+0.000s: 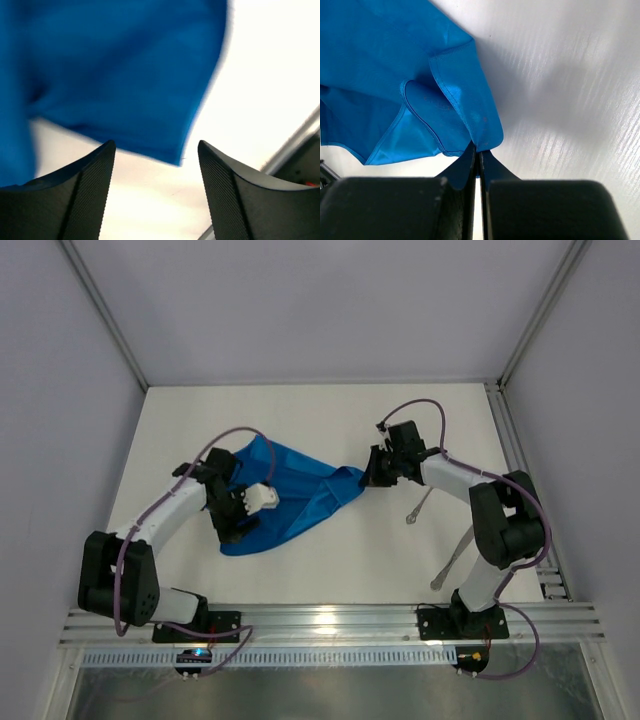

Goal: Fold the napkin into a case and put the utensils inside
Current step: Flatten out the crumpled napkin at the center of the board.

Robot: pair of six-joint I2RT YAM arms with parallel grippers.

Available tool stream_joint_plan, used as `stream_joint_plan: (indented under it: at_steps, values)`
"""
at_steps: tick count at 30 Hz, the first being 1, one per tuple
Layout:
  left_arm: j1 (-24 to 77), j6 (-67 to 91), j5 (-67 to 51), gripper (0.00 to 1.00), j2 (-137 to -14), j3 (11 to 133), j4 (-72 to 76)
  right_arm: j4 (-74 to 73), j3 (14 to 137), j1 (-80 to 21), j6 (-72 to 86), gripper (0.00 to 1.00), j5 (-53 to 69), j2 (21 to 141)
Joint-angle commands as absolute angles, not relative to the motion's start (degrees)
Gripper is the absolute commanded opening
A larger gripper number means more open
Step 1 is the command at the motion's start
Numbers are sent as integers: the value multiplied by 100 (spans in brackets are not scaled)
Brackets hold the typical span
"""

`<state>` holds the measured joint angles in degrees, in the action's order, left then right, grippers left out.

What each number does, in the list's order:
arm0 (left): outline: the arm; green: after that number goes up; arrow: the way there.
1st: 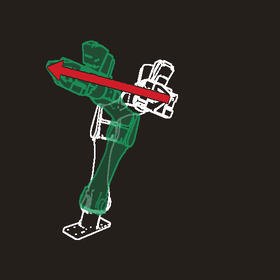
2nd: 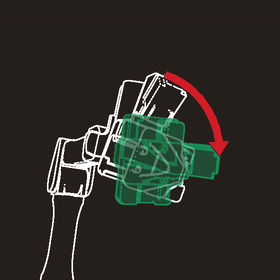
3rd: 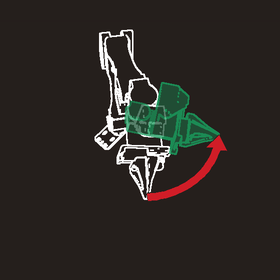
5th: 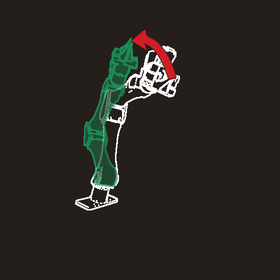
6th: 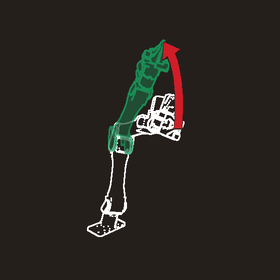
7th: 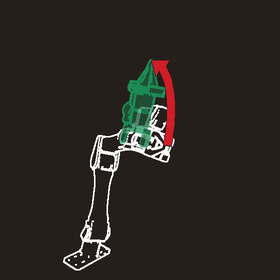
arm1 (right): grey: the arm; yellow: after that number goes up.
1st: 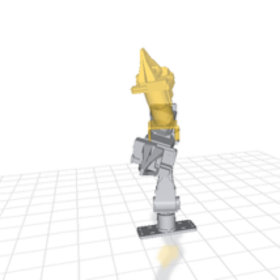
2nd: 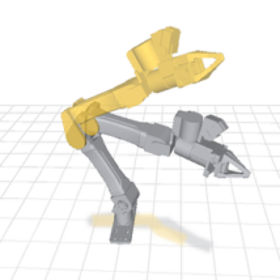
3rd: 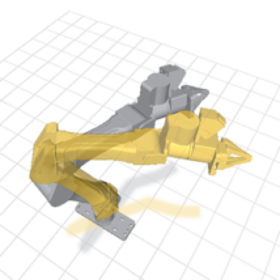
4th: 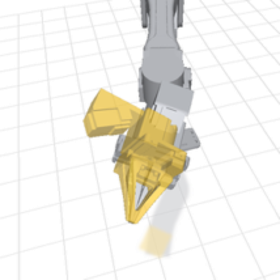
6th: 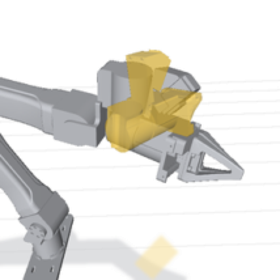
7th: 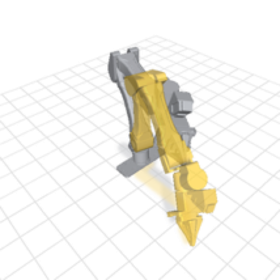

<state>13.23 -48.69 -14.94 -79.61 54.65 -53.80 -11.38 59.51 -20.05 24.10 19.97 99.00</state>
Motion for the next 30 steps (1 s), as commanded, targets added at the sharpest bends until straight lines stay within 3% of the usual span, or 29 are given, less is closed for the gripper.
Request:
stream_joint_plan:
  at_steps: [1, 6, 19, 20, 21, 23, 24, 30]
  values:
    - [1748, -5817, -1134, 71, -7919, 4905, -5748, -1151, 6082, -2021, 2373, 4, 2118, 9800]
    - [1942, -6240, -784, 79, -7682, 4563, -5521, -1152, 6073, -2021, 2373, 4, 2145, 9817]
    - [2127, -6469, 412, 72, -8314, 3841, -3869, -1222, 6143, -2021, 2329, 4, 2180, 9782]
    - [2127, -6417, 491, 67, -8314, 3789, -3632, -1248, 6170, -2021, 2312, 4, 2188, 9782]
    - [2127, -6346, 518, 48, -8314, 3805, -3560, -1265, 6187, -2021, 2294, 4, 2188, 9765]
    - [2127, -5997, 527, 25, -8262, 3902, -3463, -1362, 6266, -2021, 2250, 4, 2215, 9730]
    - [2127, -5872, 545, 0, -8236, 4094, -3489, -1415, 6319, -2021, 2241, 4, 2250, 9677]
    - [1619, -4705, 160, 0, -7577, 5725, -3752, -2214, 7653, -2021, 2066, 4, 2680, 9326]
